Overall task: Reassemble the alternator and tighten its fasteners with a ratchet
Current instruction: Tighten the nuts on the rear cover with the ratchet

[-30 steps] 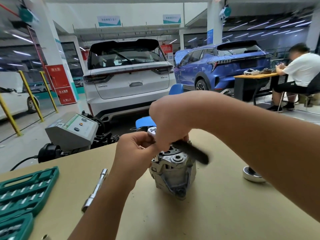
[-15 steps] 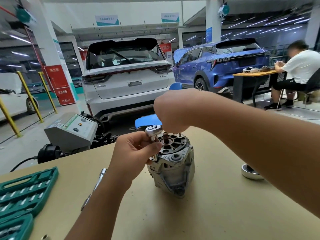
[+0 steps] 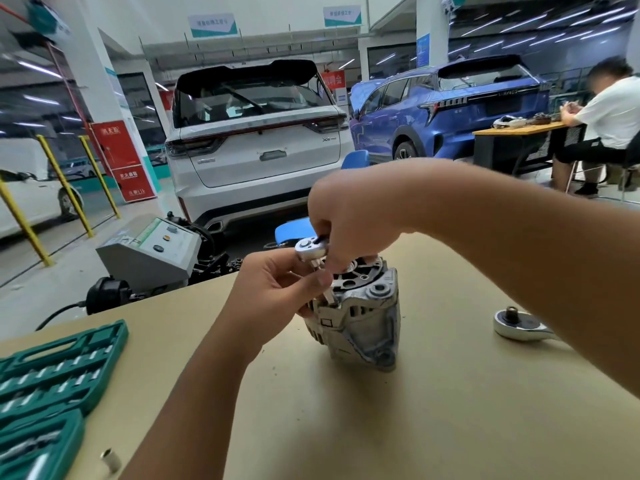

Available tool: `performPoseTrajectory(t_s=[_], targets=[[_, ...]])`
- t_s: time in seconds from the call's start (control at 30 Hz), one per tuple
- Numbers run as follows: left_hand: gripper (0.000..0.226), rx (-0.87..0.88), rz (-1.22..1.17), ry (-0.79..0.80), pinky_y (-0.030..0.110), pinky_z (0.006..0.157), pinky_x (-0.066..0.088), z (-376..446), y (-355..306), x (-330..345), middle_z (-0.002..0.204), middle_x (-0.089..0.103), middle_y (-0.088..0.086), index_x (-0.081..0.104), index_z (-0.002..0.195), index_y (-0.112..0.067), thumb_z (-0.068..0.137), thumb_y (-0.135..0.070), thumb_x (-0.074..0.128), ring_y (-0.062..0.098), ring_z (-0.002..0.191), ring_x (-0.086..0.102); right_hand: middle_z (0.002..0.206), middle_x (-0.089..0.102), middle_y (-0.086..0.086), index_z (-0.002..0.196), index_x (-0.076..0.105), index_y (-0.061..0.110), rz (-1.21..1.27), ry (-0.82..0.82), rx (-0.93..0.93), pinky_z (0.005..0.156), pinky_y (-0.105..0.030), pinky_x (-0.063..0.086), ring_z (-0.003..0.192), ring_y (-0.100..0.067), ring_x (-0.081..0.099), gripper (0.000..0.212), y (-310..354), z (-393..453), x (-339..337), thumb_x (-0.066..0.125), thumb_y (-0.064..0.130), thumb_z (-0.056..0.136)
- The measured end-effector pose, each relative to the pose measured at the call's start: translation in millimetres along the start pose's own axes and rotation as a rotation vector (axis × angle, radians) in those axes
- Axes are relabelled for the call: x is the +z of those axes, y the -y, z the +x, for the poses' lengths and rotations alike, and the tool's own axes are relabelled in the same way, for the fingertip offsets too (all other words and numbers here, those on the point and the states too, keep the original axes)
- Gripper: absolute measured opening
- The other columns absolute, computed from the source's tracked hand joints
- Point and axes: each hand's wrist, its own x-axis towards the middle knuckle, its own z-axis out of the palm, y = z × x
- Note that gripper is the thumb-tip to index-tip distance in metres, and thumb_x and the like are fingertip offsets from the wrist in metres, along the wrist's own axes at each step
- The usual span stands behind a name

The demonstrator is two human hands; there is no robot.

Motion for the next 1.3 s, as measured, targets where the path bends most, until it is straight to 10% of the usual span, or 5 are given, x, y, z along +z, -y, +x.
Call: performPoseTrajectory(t_s=[0.27,0.6,0.93,1.3], targets=[[0.008,0.098,0.311,0.095,0.019,0.055,0.046,1,5,1,0.071,0.070,-0.005,0.081,0.085,-0.022,0.080,-0.021,0.087,0.007,0.059,0.055,0.086,0.071,-0.013,0.087,0.072,0.014,0.235,-0.258,0.061,0.057,-0.035,0.056,0.075,-0.032,0.071,0.016,-31,-8,-15,0.074,0.030,0.088],[0.018,0.222,0.454,0.072,0.026,0.073,0.054,-1,3,28,0.089,0.069,-0.009,0.082,0.097,-0.021,0.087,-0.007,0.078,0.009,0.084,0.065,0.080,0.070,-0.007,0.080,0.070,0.020,0.233,-0.176,0.134,0.058,-0.034,0.052,0.078,-0.032,0.071,0.012,-48,-16,6,0.079,0.028,0.084],[0.009,0.194,0.454,-0.071,0.014,0.057,0.043,-3,5,35,0.073,0.063,-0.016,0.079,0.083,-0.020,0.080,-0.023,0.087,0.006,0.066,0.058,0.076,0.073,-0.006,0.081,0.073,0.020,0.294,-0.124,0.123,0.064,-0.041,0.058,0.084,-0.036,0.073,0.010,-57,-25,14,0.080,0.027,0.082],[0.013,0.132,0.198,-0.073,0.030,0.047,0.046,-2,4,30,0.072,0.072,-0.006,0.079,0.085,-0.027,0.079,-0.038,0.083,0.007,0.051,0.054,0.053,0.064,0.002,0.070,0.068,0.021,0.316,-0.050,0.056,0.046,-0.023,0.044,0.044,-0.013,0.052,0.017,-47,-23,12,0.078,0.021,0.084]])
